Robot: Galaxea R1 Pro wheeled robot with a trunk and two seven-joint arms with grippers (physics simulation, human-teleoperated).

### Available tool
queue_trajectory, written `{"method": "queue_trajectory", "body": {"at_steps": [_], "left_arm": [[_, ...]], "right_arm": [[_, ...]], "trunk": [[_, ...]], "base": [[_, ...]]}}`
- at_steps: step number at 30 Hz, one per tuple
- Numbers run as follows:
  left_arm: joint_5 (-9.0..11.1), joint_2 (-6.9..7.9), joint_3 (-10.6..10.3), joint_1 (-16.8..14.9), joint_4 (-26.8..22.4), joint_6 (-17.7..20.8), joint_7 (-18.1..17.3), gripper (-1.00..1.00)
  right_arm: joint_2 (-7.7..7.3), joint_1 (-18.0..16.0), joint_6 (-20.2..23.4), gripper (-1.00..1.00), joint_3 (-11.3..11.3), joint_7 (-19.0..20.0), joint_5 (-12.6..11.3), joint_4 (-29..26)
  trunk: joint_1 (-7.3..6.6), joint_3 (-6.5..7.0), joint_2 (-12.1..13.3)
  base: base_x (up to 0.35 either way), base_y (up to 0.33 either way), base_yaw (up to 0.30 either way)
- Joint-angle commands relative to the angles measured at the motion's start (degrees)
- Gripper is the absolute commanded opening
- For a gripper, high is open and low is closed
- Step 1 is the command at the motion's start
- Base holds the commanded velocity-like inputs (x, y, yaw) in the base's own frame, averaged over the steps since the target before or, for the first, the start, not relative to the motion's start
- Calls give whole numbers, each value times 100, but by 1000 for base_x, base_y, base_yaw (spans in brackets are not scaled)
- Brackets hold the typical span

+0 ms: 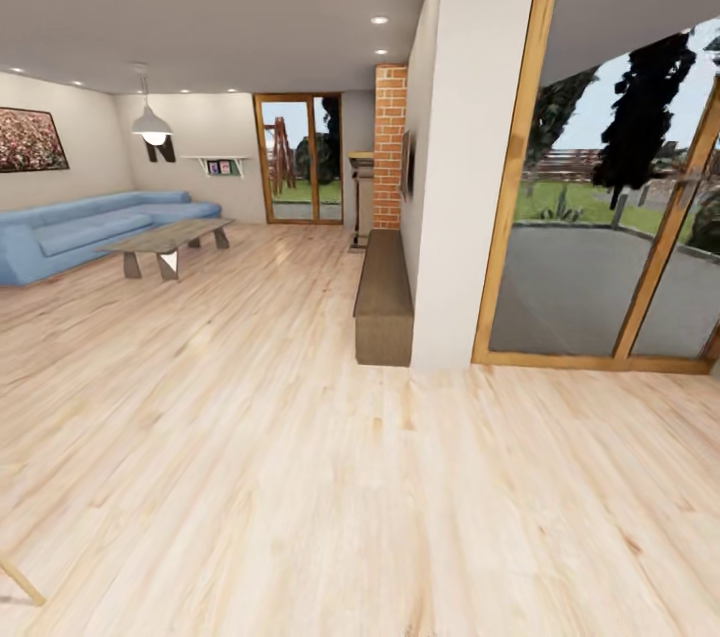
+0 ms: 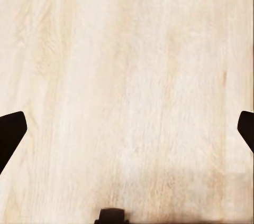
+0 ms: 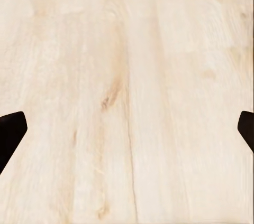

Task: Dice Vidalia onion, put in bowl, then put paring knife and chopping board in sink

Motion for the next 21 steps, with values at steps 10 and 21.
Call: {"method": "queue_trajectory", "body": {"at_steps": [10, 21], "left_arm": [[17, -16, 5, 1, 48, -11, 1, 100], [15, -31, 1, 1, 126, -19, 1, 100]], "right_arm": [[2, -5, -20, 100, -7, -15, -34, 6], [1, -5, -18, 100, -9, -22, -35, -3]], "trunk": [[0, -5, -3], [0, -5, -3]], "base": [[-124, -150, -278], [-177, -140, -279]]}}
